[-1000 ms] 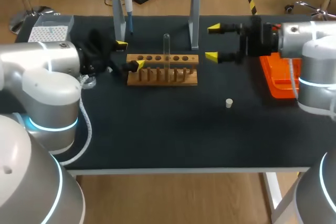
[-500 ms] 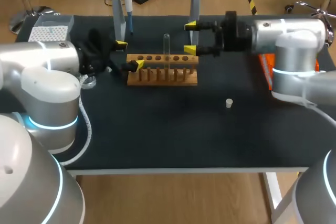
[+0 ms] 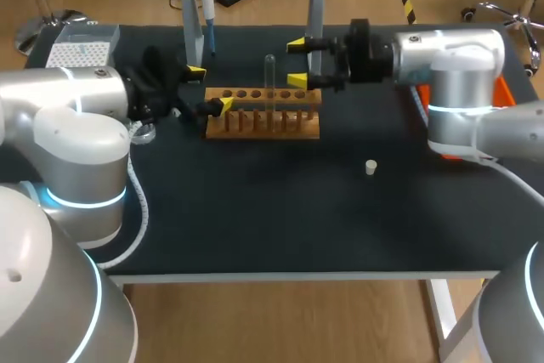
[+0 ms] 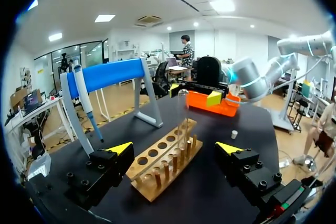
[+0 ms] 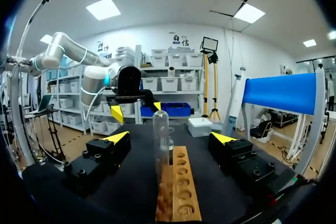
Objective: Invert the test tube, pick up the pipette, mount the tip to pipette, aspirate from beaker and dispense into the tube, eject the tip, return the pipette, and cap with the stopper.
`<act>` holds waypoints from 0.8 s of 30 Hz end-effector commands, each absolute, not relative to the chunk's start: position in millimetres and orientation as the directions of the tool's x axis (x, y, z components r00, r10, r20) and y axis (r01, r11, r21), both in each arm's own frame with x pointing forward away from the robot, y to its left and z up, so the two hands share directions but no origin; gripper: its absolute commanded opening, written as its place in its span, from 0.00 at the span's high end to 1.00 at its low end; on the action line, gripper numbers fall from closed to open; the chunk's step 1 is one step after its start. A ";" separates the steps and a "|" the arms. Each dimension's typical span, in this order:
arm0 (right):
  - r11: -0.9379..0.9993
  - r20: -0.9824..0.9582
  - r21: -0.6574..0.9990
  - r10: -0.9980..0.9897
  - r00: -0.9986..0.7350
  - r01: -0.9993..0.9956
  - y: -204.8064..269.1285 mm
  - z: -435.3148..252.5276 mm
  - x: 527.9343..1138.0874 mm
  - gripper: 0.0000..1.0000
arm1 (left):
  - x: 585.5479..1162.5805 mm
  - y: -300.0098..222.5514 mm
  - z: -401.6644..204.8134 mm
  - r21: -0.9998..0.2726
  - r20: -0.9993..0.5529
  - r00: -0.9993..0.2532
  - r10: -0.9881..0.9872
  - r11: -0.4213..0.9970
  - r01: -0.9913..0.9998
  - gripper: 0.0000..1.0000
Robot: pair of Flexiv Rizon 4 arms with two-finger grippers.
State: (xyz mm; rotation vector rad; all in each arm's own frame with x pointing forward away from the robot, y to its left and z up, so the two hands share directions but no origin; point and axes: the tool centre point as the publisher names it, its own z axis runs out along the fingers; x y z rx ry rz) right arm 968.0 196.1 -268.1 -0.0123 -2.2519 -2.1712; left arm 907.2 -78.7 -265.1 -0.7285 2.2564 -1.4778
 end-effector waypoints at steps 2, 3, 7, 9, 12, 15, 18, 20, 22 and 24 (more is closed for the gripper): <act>0.026 0.010 1.000 -0.020 -1.000 0.010 202.5 -271.1 967.3 0.00 | 907.3 -77.7 -264.5 -0.917 -0.007 -0.810 -0.586 0.328 -0.229 0.00; 0.024 0.010 1.000 -0.020 -1.000 0.010 203.8 -271.1 966.0 0.00 | 907.3 -77.7 -264.5 -0.917 -0.007 -0.810 -0.586 0.328 -0.229 0.00; 0.017 0.010 1.000 -0.004 -1.000 0.010 209.1 -273.2 962.1 0.00 | 907.3 -77.7 -264.5 -0.917 -0.007 -0.810 -0.586 0.328 -0.229 0.00; 0.017 0.007 1.000 0.001 -1.000 0.007 212.8 -274.6 959.7 0.00 | 907.3 -77.7 -264.5 -0.917 -0.007 -0.810 -0.586 0.328 -0.229 0.00; 0.014 0.010 1.000 0.004 -1.000 0.010 218.4 -275.1 957.1 0.00 | 907.3 -77.7 -264.5 -0.917 -0.007 -0.810 -0.586 0.328 -0.229 0.00; 0.010 0.009 1.000 0.001 -1.000 0.009 224.7 -274.4 955.7 0.00 | 907.3 -77.7 -264.5 -0.917 -0.007 -0.810 -0.586 0.328 -0.229 0.00; 0.009 0.005 1.000 -0.002 -1.000 0.005 230.1 -274.0 956.4 0.00 | 907.3 -77.7 -264.5 -0.917 -0.007 -0.810 -0.586 0.328 -0.229 0.00; 0.006 0.004 1.000 -0.003 -1.000 0.004 232.7 -273.8 956.9 0.00 | 907.3 -77.7 -264.5 -0.917 -0.007 -0.810 -0.586 0.328 -0.229 0.00; 0.002 0.003 1.000 -0.003 -1.000 0.003 234.8 -274.0 957.4 0.00 | 907.3 -77.7 -264.5 -0.917 -0.007 -0.810 -0.586 0.328 -0.229 0.00; 0.000 0.005 1.000 -0.005 -1.000 0.005 236.8 -274.6 957.8 0.13 | 907.3 -77.7 -264.5 -0.917 -0.007 -0.810 -0.586 0.328 -0.229 0.00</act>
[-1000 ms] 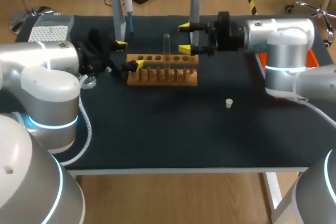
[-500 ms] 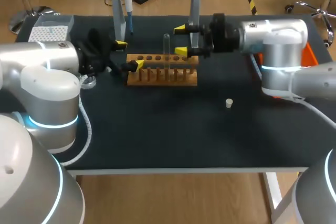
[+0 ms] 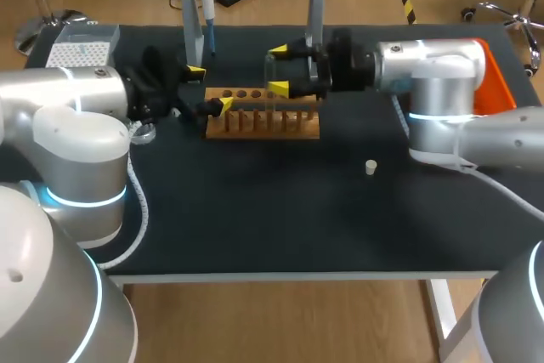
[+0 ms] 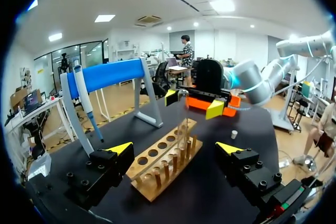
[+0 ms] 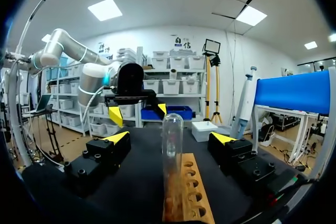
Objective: Invert the test tube, pick up the pipette, mount the tip to pipette, aspirate from beaker and dispense into the tube, eject the tip, return the pipette, and cap with the stopper.
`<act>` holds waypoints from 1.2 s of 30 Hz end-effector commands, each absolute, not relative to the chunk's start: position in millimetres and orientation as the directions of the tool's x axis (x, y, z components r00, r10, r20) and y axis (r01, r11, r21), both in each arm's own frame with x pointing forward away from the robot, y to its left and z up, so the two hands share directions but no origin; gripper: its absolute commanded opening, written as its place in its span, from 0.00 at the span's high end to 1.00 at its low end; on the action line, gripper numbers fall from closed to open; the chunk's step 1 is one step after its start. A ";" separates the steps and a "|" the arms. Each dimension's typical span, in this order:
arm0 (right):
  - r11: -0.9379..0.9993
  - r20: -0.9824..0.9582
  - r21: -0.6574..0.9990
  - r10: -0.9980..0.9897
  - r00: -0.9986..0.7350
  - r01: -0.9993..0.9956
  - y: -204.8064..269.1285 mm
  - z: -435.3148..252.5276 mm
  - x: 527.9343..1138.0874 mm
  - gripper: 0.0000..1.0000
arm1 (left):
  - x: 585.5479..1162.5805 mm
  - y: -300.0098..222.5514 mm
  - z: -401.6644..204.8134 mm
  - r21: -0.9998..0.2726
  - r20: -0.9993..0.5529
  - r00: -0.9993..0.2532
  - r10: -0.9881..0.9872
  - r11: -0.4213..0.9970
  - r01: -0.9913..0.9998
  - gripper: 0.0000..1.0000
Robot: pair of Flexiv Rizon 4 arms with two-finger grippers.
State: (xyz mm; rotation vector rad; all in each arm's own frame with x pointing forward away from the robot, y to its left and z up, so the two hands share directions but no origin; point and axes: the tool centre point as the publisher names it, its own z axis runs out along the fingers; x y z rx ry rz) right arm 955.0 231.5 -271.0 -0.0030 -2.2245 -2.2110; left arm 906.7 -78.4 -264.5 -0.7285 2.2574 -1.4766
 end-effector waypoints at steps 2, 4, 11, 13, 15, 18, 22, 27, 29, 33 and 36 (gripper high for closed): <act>-0.001 0.006 1.000 -0.008 -1.000 0.006 238.9 -275.1 958.2 0.19 | 907.3 -77.7 -264.5 -0.917 -0.007 -0.810 -0.586 0.328 -0.229 0.00; -0.001 0.005 1.000 -0.012 -1.000 0.005 241.0 -275.7 958.5 0.24 | 907.3 -77.7 -264.5 -0.917 -0.007 -0.810 -0.586 0.328 -0.229 0.00; 0.002 0.004 1.000 -0.031 -1.000 0.004 243.8 -277.0 961.2 0.26 | 907.3 -77.7 -264.5 -0.917 -0.007 -0.810 -0.586 0.328 -0.229 0.00; 0.004 0.004 1.000 -0.035 -0.999 0.004 244.2 -277.4 961.5 0.27 | 907.3 -77.7 -264.5 -0.917 -0.007 -0.810 -0.586 0.328 -0.229 0.00; 0.005 0.004 1.000 -0.038 -0.999 0.004 244.5 -277.5 961.6 0.31 | 907.3 -77.7 -264.5 -0.917 -0.007 -0.810 -0.586 0.328 -0.229 0.00; 0.004 0.005 1.000 -0.041 -0.999 0.004 244.7 -277.5 961.5 0.36 | 907.3 -77.7 -264.5 -0.917 -0.007 -0.810 -0.586 0.328 -0.229 0.00; 0.004 0.007 1.000 -0.039 -0.999 0.007 244.9 -277.7 961.2 0.35 | 907.3 -77.7 -264.5 -0.917 -0.007 -0.810 -0.586 0.328 -0.229 0.00; -0.001 0.011 1.000 -0.038 -0.999 0.011 244.7 -277.7 961.4 0.57 | 907.3 -77.7 -264.5 -0.917 -0.007 -0.810 -0.586 0.328 -0.229 0.00; -0.001 0.012 1.000 -0.036 -0.999 0.012 244.4 -277.7 961.5 0.87 | 907.3 -77.7 -264.5 -0.917 -0.007 -0.810 -0.586 0.328 -0.229 0.00; -0.003 0.015 1.000 -0.030 -0.999 0.015 242.9 -277.3 962.3 1.00 | 907.3 -77.7 -264.5 -0.917 -0.007 -0.810 -0.586 0.328 -0.229 0.00; -0.006 0.017 1.000 -0.028 -0.999 0.018 242.1 -276.9 962.6 1.00 | 907.3 -77.7 -264.5 -0.917 -0.007 -0.810 -0.586 0.328 -0.229 0.00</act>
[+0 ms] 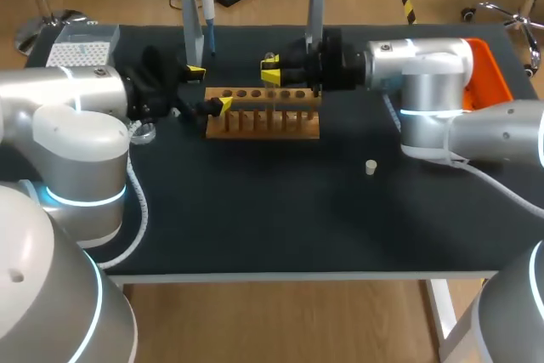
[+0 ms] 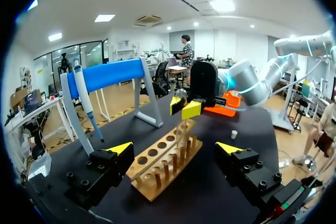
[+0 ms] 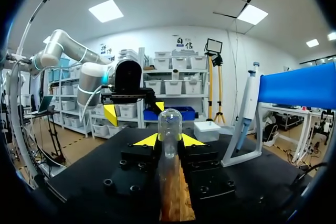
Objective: Invert the test tube, pick up the pipette, mount the tip to pipette, aspirate from beaker and dispense into the tube, eject the tip, return the pipette, and cap with the stopper.
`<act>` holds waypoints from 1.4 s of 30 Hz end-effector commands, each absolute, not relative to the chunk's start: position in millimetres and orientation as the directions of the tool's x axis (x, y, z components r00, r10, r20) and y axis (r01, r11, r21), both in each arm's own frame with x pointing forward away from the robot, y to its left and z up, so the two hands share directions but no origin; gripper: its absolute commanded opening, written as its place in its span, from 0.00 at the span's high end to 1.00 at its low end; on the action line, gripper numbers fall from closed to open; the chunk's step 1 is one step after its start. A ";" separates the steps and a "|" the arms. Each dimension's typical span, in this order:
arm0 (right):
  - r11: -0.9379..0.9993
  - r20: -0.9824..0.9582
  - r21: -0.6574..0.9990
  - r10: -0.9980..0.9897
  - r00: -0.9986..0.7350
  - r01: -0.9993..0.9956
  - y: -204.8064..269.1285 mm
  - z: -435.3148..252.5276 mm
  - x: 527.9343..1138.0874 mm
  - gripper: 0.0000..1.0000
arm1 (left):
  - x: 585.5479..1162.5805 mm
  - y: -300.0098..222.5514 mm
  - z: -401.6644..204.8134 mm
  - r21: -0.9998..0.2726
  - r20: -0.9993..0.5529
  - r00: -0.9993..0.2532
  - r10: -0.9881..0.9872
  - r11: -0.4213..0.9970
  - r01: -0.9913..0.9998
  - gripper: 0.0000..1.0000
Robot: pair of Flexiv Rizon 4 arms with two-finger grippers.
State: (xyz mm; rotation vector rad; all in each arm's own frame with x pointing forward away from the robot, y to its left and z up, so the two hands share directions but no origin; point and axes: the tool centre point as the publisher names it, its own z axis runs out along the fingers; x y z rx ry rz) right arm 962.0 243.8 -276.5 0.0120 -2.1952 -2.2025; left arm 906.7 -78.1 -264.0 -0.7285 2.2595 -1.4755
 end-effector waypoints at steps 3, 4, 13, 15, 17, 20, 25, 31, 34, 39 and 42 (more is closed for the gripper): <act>-0.011 0.020 1.000 -0.028 -0.999 0.021 241.6 -276.0 962.6 1.00 | 907.3 -77.7 -264.5 -0.917 -0.007 -0.810 -0.586 0.328 -0.229 0.00; -0.012 0.021 1.000 -0.029 -0.999 0.021 241.6 -275.7 962.4 1.00 | 907.3 -77.7 -264.5 -0.917 -0.007 -0.810 -0.586 0.328 -0.229 0.00; -0.014 0.018 1.000 -0.028 -0.999 0.019 240.7 -271.0 960.0 1.00 | 907.3 -77.7 -264.5 -0.917 -0.007 -0.810 -0.586 0.328 -0.229 0.00; -0.015 0.014 1.000 -0.023 -1.000 0.014 240.6 -269.4 959.5 1.00 | 907.3 -77.7 -264.5 -0.917 -0.007 -0.810 -0.586 0.328 -0.229 0.00; -0.012 0.014 1.000 -0.021 -1.000 0.014 240.9 -268.6 959.2 1.00 | 907.3 -77.7 -264.5 -0.917 -0.007 -0.810 -0.586 0.328 -0.229 0.00; -0.004 0.009 1.000 -0.023 -1.000 0.009 241.8 -266.2 957.5 1.00 | 907.3 -77.7 -264.5 -0.917 -0.007 -0.810 -0.586 0.328 -0.229 0.00; 0.004 0.001 1.000 -0.026 -1.000 0.001 242.4 -261.2 955.9 1.00 | 907.3 -77.7 -264.5 -0.917 -0.007 -0.810 -0.586 0.328 -0.229 0.00; 0.015 -0.006 1.000 -0.024 -1.000 -0.006 244.0 -255.9 954.3 1.00 | 907.3 -77.7 -264.5 -0.917 -0.007 -0.810 -0.586 0.328 -0.229 0.00; 0.013 -0.007 1.000 -0.020 -1.000 -0.007 243.8 -251.8 954.2 1.00 | 907.3 -77.7 -264.5 -0.917 -0.007 -0.810 -0.586 0.328 -0.229 0.00; -0.007 -0.005 1.000 0.003 -1.000 -0.005 241.3 -242.4 956.3 1.00 | 907.3 -77.7 -264.5 -0.917 -0.007 -0.810 -0.586 0.328 -0.229 0.00; -0.016 0.001 1.000 0.007 -1.000 0.000 240.0 -237.1 957.0 1.00 | 907.3 -77.7 -264.5 -0.917 -0.007 -0.810 -0.586 0.328 -0.229 0.00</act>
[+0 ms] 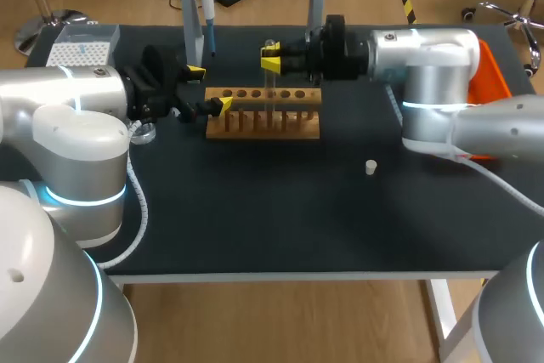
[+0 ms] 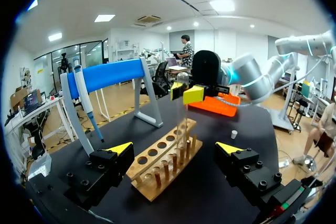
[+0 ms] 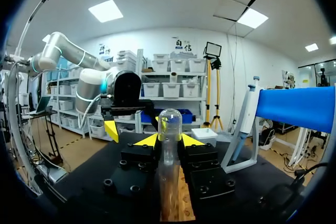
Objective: Invert the test tube, pick up the pipette, mount the tip to pipette, aspirate from beaker and dispense into the tube, eject the tip, return the pipette, and cap with the stopper.
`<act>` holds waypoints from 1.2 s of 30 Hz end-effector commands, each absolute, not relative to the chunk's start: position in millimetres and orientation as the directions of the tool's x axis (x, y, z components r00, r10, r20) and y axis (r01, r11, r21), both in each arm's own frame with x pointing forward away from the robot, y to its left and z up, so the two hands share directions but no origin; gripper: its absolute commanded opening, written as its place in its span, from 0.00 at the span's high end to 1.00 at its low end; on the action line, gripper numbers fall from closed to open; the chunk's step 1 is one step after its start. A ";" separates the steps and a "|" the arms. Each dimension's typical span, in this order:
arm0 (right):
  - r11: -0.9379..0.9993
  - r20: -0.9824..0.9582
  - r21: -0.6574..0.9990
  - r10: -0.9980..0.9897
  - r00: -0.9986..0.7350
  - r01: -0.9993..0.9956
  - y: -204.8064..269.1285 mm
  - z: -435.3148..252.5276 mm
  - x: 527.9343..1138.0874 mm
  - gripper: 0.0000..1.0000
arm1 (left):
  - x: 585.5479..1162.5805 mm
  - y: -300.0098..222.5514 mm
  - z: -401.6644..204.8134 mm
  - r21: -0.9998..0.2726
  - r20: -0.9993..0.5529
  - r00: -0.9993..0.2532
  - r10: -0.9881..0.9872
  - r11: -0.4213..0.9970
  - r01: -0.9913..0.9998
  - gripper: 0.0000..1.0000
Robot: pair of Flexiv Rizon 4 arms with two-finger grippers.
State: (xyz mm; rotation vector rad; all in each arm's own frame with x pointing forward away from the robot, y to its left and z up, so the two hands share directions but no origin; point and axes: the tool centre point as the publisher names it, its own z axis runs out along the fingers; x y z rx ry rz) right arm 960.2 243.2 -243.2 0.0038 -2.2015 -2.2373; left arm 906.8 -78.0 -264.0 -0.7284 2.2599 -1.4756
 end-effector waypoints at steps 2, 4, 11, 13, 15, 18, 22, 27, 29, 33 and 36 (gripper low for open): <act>-0.020 0.008 1.000 0.010 -1.000 0.008 239.5 -234.0 957.1 1.00 | 907.3 -77.7 -264.5 -0.917 -0.007 -0.810 -0.586 0.328 -0.229 0.00; -0.020 0.008 1.000 0.010 -1.000 0.008 239.4 -230.9 956.6 1.00 | 907.3 -77.7 -264.5 -0.917 -0.007 -0.810 -0.586 0.328 -0.229 0.00; -0.012 0.012 1.000 0.030 -0.999 0.012 239.7 -222.9 956.6 1.00 | 907.3 -77.7 -264.5 -0.917 -0.007 -0.810 -0.586 0.328 -0.229 0.00; -0.014 0.012 1.000 0.031 -0.999 0.012 239.9 -220.9 956.2 1.00 | 907.3 -77.7 -264.5 -0.917 -0.007 -0.810 -0.586 0.328 -0.229 0.00; -0.017 0.012 1.000 0.032 -0.999 0.012 240.3 -219.5 955.6 1.00 | 907.3 -77.7 -264.5 -0.917 -0.007 -0.810 -0.586 0.328 -0.229 0.00; -0.017 0.013 1.000 0.032 -0.999 0.012 241.1 -217.6 954.5 1.00 | 907.3 -77.7 -264.5 -0.917 -0.007 -0.810 -0.586 0.328 -0.229 0.00; -0.015 0.015 1.000 0.040 -0.999 0.014 241.3 -213.2 953.9 1.00 | 907.3 -77.7 -264.5 -0.917 -0.007 -0.810 -0.586 0.328 -0.229 0.00; -0.010 0.019 1.000 0.059 -0.998 0.019 237.6 -198.2 952.8 1.00 | 907.3 -77.7 -264.5 -0.917 -0.007 -0.810 -0.586 0.328 -0.229 0.00; -0.010 0.019 1.000 0.060 -0.998 0.018 235.8 -190.2 950.4 1.00 | 907.3 -77.7 -264.5 -0.917 -0.007 -0.810 -0.586 0.328 -0.229 0.00; 0.014 0.011 1.000 0.045 -0.999 0.012 231.4 -174.4 941.4 1.00 | 907.3 -77.7 -264.5 -0.917 -0.007 -0.810 -0.586 0.328 -0.229 0.00; 0.026 0.002 1.000 0.037 -0.999 0.003 226.2 -164.0 934.0 1.00 | 907.3 -77.7 -264.5 -0.917 -0.007 -0.810 -0.586 0.328 -0.229 0.00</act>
